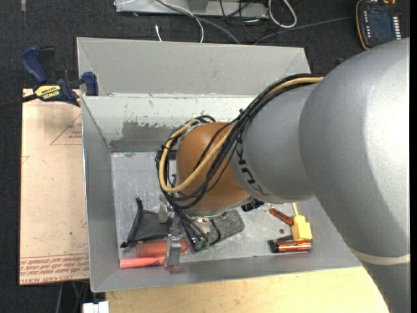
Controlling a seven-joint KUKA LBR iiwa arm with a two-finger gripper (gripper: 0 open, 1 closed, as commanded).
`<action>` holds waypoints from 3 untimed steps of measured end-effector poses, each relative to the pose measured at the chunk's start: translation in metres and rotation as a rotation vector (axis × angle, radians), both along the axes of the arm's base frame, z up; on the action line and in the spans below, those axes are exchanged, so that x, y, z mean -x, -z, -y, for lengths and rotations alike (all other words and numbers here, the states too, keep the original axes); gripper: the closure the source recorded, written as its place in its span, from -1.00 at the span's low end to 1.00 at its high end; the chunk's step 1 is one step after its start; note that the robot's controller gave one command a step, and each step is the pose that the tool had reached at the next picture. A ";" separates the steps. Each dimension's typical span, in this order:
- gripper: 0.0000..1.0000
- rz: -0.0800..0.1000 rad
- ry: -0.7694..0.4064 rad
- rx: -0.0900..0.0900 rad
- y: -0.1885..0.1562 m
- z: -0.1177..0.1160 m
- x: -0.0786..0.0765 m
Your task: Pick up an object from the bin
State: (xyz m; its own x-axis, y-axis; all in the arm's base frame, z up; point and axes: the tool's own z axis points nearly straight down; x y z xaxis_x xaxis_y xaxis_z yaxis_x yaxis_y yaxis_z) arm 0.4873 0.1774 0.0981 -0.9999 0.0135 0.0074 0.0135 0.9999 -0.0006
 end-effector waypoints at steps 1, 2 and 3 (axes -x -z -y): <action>-1.00 0.019 -0.045 -0.008 0.028 0.001 -0.021; 1.00 0.005 0.159 -0.004 0.028 0.007 -0.005; 1.00 0.005 0.159 -0.004 0.028 0.007 -0.005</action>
Offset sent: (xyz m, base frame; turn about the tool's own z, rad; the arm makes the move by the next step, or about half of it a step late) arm 0.0044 -0.0074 -0.0281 0.1596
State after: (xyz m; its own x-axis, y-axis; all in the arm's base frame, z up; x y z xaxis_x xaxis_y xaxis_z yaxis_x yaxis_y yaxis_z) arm 0.4925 0.1707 0.0704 -0.9851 0.1721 0.0025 0.1721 0.9851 0.0036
